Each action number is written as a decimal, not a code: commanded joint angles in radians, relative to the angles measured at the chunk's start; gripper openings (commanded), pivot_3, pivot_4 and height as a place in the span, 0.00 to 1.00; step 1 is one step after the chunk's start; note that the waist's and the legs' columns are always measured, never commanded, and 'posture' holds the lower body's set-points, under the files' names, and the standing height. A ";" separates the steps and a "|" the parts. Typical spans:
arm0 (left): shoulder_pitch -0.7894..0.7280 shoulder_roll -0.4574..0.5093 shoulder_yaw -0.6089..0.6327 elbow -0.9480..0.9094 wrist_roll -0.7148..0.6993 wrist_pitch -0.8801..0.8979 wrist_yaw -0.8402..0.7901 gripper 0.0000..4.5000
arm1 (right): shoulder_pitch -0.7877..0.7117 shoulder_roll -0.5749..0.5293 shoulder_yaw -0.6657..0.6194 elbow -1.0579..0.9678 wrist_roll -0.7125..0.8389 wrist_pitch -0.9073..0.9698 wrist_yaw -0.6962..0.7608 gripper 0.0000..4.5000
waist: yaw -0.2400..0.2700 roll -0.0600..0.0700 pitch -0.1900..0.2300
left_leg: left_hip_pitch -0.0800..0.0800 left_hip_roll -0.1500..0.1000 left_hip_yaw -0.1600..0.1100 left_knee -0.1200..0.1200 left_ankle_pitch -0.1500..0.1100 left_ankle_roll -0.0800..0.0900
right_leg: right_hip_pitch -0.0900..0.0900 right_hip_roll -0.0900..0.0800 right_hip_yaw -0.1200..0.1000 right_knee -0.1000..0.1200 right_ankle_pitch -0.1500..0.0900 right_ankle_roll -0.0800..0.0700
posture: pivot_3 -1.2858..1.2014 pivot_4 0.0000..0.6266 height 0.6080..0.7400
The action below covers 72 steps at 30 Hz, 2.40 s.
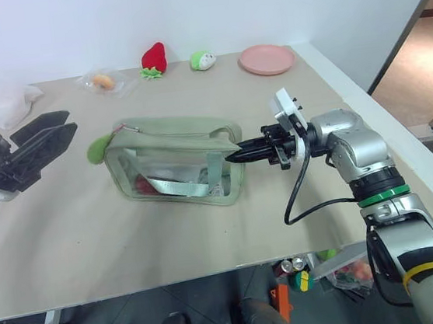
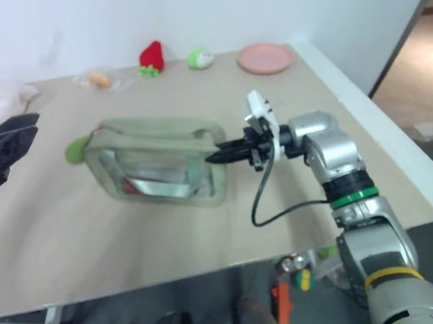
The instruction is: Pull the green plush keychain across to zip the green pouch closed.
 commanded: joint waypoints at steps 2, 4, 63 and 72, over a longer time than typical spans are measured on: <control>-0.001 0.026 0.042 -0.006 -0.017 0.002 0.012 1.00 | -0.048 0.017 -0.077 -0.016 0.057 -0.017 0.043 0.01 | 0.000 0.000 0.000 | 0.000 0.000 0.000 0.000 0.000 0.000 | 0.000 0.000 0.000 0.000 0.000 0.000 | 0.52 0.24 1.00; 0.011 0.028 0.050 -0.013 -0.018 0.004 0.015 1.00 | -0.047 0.018 -0.078 -0.020 0.048 -0.022 0.051 0.01 | 0.000 0.000 0.000 | 0.000 0.000 0.000 0.000 0.000 0.000 | 0.000 -0.001 0.000 0.000 0.000 0.001 | 0.52 0.24 1.00; -0.102 0.004 -0.156 0.026 0.204 -0.107 -0.081 0.02 | 0.067 -0.004 0.001 -0.059 -0.102 -0.150 0.030 0.00 | 0.002 0.000 0.000 | 0.002 0.003 0.001 -0.001 0.000 0.000 | 0.000 -0.001 -0.001 0.000 0.000 -0.002 | 0.52 0.24 1.00; -0.160 -0.056 -0.364 -0.017 0.293 -0.095 -0.089 0.12 | 0.079 -0.009 -0.001 -0.084 -0.103 -0.144 0.016 0.00 | 0.000 -0.003 0.000 | 0.002 0.002 0.001 0.000 0.000 -0.001 | 0.001 0.000 0.001 0.000 0.001 0.000 | 0.52 0.24 1.00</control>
